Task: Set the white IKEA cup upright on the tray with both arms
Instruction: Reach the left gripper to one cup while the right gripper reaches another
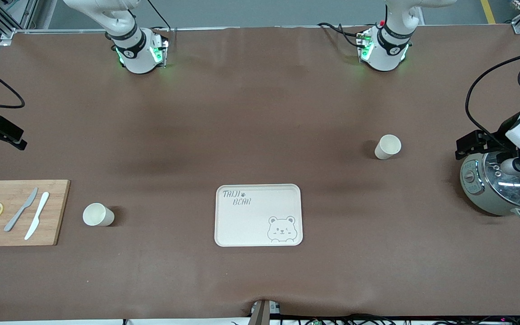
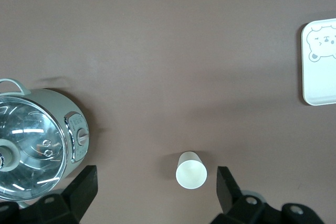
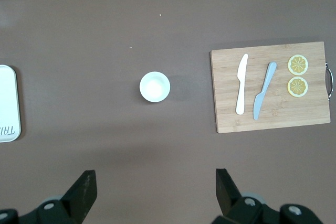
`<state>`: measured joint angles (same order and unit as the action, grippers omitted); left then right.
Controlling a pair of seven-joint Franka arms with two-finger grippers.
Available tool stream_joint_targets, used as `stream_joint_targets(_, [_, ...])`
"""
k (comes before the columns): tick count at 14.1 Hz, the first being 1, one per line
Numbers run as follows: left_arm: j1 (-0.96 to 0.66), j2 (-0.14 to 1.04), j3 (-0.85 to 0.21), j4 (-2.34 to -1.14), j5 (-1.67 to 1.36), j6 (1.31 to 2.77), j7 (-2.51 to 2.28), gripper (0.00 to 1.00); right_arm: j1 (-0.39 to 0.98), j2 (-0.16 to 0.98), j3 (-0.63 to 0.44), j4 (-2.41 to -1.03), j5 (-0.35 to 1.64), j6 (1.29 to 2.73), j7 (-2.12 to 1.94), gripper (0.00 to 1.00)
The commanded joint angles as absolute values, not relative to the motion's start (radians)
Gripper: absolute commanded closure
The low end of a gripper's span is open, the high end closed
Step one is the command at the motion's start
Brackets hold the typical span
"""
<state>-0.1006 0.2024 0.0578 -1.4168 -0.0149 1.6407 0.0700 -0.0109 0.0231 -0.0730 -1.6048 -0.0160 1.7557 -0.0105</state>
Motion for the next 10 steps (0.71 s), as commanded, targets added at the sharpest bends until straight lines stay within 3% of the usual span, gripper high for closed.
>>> stream_joint_targets(1, [-0.107,0.202,0.055,-1.410,0.000,1.629,0.049,0.00,-0.023,0.037,-0.066,-1.577,-0.014,1.747,-0.005,0.00])
stream_joint_targets(5, [-0.103,0.192,0.044,-1.475,-0.014,1.681,0.060,0.00,-0.023,0.037,-0.066,-1.577,-0.014,1.747,-0.005,0.00])
stream_joint_targets(7, [-0.103,0.148,0.043,-1.616,-0.014,1.753,0.060,0.00,-0.023,0.037,-0.066,-1.577,-0.012,1.747,-0.003,0.00])
stream_joint_targets(10, [-0.097,0.040,0.031,-1.927,-0.014,2.009,0.066,0.00,-0.025,0.043,-0.066,-1.577,-0.011,1.747,-0.005,0.00])
